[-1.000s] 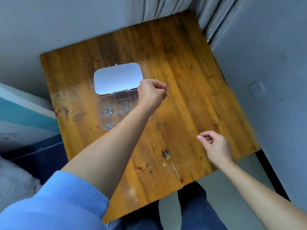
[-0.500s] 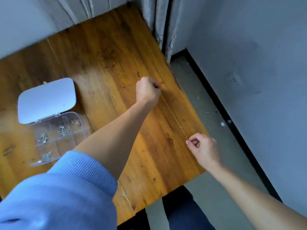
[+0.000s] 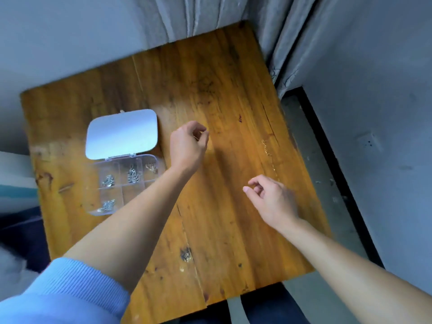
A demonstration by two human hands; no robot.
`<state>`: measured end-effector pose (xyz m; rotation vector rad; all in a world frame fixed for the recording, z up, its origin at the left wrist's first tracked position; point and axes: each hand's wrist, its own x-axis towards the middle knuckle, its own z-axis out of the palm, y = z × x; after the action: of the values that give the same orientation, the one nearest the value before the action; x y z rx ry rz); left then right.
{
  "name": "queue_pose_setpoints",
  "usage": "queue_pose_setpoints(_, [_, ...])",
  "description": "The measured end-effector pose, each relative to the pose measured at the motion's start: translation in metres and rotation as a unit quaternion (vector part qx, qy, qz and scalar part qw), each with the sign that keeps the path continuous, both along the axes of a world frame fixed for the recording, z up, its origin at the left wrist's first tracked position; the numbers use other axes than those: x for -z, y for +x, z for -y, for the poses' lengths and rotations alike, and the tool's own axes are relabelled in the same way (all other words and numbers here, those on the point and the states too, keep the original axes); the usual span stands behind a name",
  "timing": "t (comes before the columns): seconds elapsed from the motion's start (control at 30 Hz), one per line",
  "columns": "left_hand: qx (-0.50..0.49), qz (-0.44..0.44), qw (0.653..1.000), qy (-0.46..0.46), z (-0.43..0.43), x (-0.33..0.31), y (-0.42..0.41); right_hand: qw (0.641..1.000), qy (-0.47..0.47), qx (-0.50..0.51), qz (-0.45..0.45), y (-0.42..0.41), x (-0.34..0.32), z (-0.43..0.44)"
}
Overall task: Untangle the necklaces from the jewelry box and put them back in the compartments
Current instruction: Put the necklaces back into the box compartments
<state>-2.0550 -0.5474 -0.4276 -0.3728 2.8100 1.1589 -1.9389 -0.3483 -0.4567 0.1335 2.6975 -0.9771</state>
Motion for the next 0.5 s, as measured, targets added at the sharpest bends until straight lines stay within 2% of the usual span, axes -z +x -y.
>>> queue_pose_setpoints(0.27, [-0.141, -0.008, 0.989, -0.051, 0.176, -0.021, 0.062, 0.995, -0.083, 0.008, 0.053, -0.085, -0.009, 0.141])
queue_pose_setpoints(0.4, [-0.179, 0.027, 0.979, -0.098, 0.233, -0.008, 0.093, 0.986, -0.117, 0.063, 0.098, -0.120, -0.015, 0.195])
queue_pose_setpoints(0.5, [-0.176, 0.061, 0.981, -0.060, 0.250, 0.006, 0.111, 0.976, -0.130, 0.121, 0.128, -0.143, -0.017, 0.224])
